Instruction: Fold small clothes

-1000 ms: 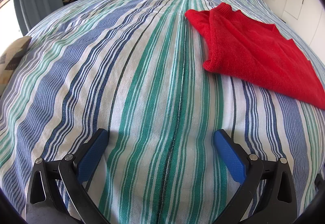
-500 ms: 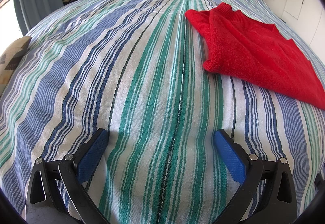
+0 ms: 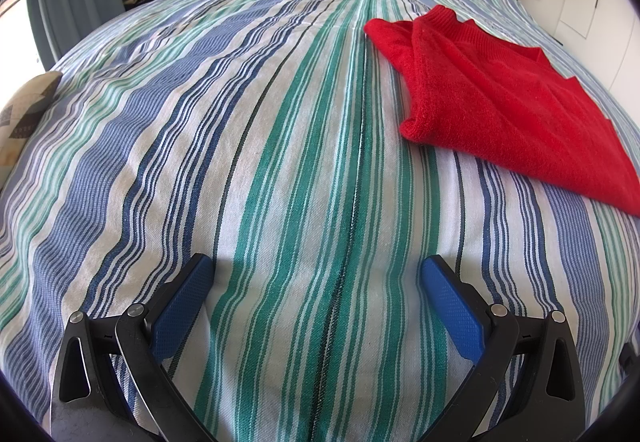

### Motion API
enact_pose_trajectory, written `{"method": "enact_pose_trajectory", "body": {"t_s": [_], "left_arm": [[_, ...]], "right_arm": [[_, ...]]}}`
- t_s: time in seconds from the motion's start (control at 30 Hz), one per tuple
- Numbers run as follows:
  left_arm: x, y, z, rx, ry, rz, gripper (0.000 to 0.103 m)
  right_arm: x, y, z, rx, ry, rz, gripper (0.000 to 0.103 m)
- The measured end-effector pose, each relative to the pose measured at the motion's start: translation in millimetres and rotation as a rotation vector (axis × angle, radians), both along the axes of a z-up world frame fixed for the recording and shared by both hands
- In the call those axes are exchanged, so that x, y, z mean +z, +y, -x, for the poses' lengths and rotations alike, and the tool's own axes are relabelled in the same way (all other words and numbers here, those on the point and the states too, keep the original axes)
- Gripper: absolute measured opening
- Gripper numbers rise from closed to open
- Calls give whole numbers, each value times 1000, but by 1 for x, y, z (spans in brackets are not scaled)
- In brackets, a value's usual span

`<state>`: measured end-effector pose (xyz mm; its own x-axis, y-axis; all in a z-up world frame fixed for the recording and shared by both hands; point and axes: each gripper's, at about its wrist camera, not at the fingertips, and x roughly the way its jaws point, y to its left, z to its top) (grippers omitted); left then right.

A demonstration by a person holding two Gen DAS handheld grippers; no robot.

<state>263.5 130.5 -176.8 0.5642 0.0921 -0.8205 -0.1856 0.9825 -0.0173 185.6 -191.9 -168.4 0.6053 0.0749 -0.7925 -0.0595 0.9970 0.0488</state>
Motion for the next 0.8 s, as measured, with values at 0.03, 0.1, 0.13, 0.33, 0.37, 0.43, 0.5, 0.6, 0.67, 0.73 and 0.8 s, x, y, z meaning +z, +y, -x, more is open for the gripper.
{"method": "enact_pose_trajectory", "body": {"t_s": [0.03, 0.1, 0.13, 0.33, 0.37, 0.43, 0.5, 0.6, 0.67, 0.73, 0.8], "left_arm": [[0, 0, 0, 0, 0, 0, 103], [0, 0, 0, 0, 0, 0, 103], [0, 0, 0, 0, 0, 0, 103], [0, 0, 0, 0, 0, 0, 103], [0, 0, 0, 0, 0, 0, 103], [0, 0, 0, 0, 0, 0, 103], [0, 0, 0, 0, 0, 0, 103], [0, 0, 0, 0, 0, 0, 103], [0, 0, 0, 0, 0, 0, 103], [0, 0, 0, 0, 0, 0, 103], [0, 0, 0, 0, 1, 0, 103]], "right_arm": [[0, 0, 0, 0, 0, -1, 101], [0, 0, 0, 0, -1, -3, 101], [0, 0, 0, 0, -2, -4, 101], [1, -1, 1, 1, -6, -13, 101], [1, -1, 1, 1, -5, -16, 102], [0, -1, 1, 3, -3, -18, 102], [0, -1, 1, 3, -3, -18, 102], [0, -1, 0, 3, -2, -13, 103], [0, 1, 0, 1, 1, -2, 102], [-1, 4, -1, -2, 7, 24, 102], [-2, 8, -3, -4, 19, 55, 102]]}}
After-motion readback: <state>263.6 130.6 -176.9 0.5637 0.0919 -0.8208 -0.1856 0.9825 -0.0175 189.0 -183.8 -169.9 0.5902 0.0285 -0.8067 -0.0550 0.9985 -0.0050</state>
